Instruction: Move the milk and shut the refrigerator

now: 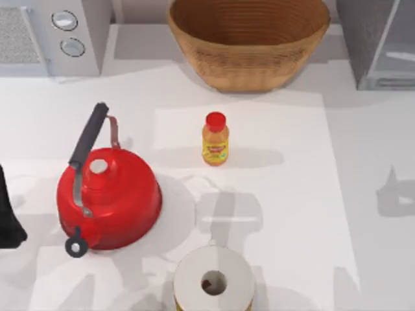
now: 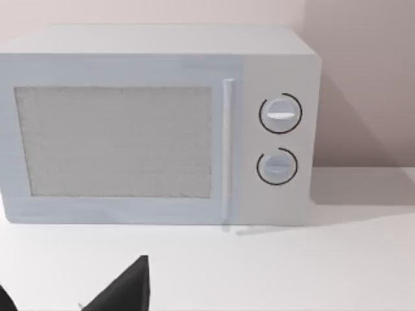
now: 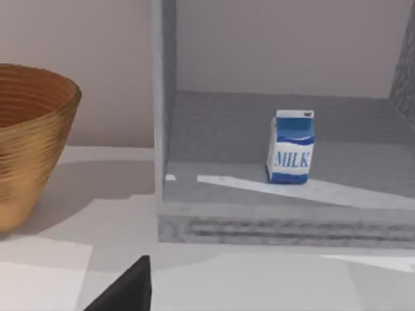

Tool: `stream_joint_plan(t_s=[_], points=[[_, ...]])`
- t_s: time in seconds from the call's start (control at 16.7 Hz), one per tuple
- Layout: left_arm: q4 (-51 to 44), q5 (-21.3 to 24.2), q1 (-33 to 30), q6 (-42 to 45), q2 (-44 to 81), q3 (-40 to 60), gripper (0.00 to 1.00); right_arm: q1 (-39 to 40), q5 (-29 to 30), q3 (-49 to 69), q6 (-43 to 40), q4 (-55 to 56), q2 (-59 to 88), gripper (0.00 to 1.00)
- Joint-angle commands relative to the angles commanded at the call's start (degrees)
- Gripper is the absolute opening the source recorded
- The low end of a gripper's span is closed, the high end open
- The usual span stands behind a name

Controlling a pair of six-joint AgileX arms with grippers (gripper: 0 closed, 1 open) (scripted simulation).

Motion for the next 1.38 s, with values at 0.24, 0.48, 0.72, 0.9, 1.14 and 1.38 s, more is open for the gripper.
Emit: stream_joint_plan(t_s=[0.24, 0.48, 0.72, 0.9, 1.14, 1.38], points=[[0.00, 0.00, 0.00, 0.00, 0.00, 0.00, 1.00, 1.30, 0.53, -14.36, 1.36, 4.38, -15.41, 1.00], [0.00, 0.00, 0.00, 0.00, 0.00, 0.00, 1.00, 1.88, 0.71, -19.84, 2.22, 6.48, -21.19, 1.00], [0.00, 0.00, 0.00, 0.00, 0.00, 0.00, 1.00, 1.70, 0.69, -19.77, 2.16, 6.38, -20.94, 1.00], [0.00, 0.00, 0.00, 0.00, 0.00, 0.00, 1.00, 1.71, 0.70, -18.63, 2.14, 4.43, -22.32, 1.00], [0.00, 0.00, 0.00, 0.00, 0.00, 0.00, 1.00, 1.72, 0.76, -13.06, 2.04, -6.53, -29.12, 1.00], [0.00, 0.00, 0.00, 0.00, 0.00, 0.00, 1.00, 1.76, 0.86, -4.70, 1.89, -25.04, -39.31, 1.00]])
